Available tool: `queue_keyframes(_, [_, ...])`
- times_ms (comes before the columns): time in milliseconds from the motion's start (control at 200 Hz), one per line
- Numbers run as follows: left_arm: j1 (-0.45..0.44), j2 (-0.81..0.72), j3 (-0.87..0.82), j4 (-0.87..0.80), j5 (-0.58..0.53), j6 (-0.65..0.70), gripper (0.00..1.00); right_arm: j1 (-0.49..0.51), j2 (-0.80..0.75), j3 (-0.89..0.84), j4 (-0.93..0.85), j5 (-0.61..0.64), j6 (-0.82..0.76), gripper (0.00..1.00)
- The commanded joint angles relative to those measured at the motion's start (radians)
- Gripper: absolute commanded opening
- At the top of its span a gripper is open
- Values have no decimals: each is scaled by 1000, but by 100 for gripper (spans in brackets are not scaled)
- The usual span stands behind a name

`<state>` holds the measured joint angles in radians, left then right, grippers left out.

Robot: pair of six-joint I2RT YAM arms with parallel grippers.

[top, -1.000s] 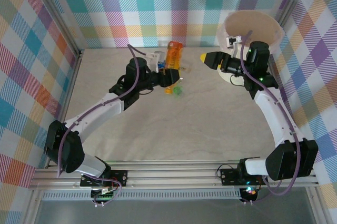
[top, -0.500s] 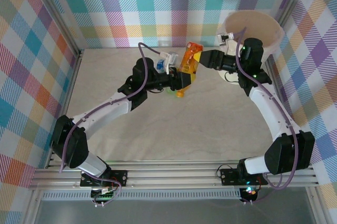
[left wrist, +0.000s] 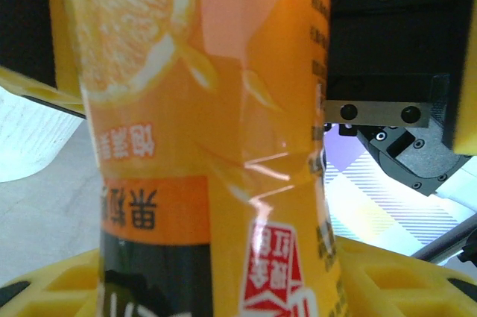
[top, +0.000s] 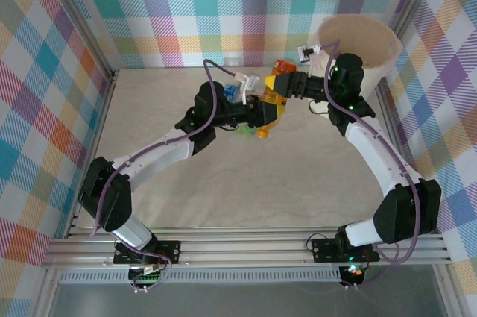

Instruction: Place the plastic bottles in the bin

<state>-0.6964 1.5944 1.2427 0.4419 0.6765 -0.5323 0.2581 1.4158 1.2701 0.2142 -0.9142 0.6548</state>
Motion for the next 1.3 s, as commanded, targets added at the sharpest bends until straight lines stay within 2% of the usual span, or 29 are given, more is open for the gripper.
queue_keyframes(0, [-15, 0, 33, 57, 17, -10, 43, 9, 0, 16, 81, -2, 9, 88])
queue_keyframes(190, [-15, -9, 22, 50, -16, 1, 43, 10, -16, 8, 33, 0, -24, 80])
queue_keyframes(420, [-15, -11, 21, 26, -51, 11, 46, 10, -46, 15, -53, 39, -76, 60])
queue_keyframes(595, [-15, -15, 19, 10, -62, 17, 48, 10, -62, 17, -78, 79, -99, 54])
queue_keyframes(660, [-15, -20, 18, -3, -74, 19, 56, 10, -64, 21, -89, 100, -104, 51])
queue_keyframes(715, [-14, -27, 21, -27, -97, 22, 71, 10, -64, 34, -126, 134, -124, 50])
queue_keyframes(755, [-14, -31, 21, -49, -119, 28, 83, 9, -65, 58, -180, 188, -148, 49])
queue_keyframes(790, [-15, -38, 21, -70, -135, 37, 89, 8, -64, 93, -237, 240, -177, 48])
queue_keyframes(910, [-14, -73, -2, -110, -164, 69, 100, 6, -56, 231, -420, 457, -319, 49])
queue_keyframes(1130, [-13, -179, -85, -197, -291, 131, 100, -6, 4, 446, -511, 776, -544, 50])
queue_keyframes(1295, [-14, -259, -152, -263, -404, 166, 100, -14, 86, 568, -453, 1064, -700, 50])
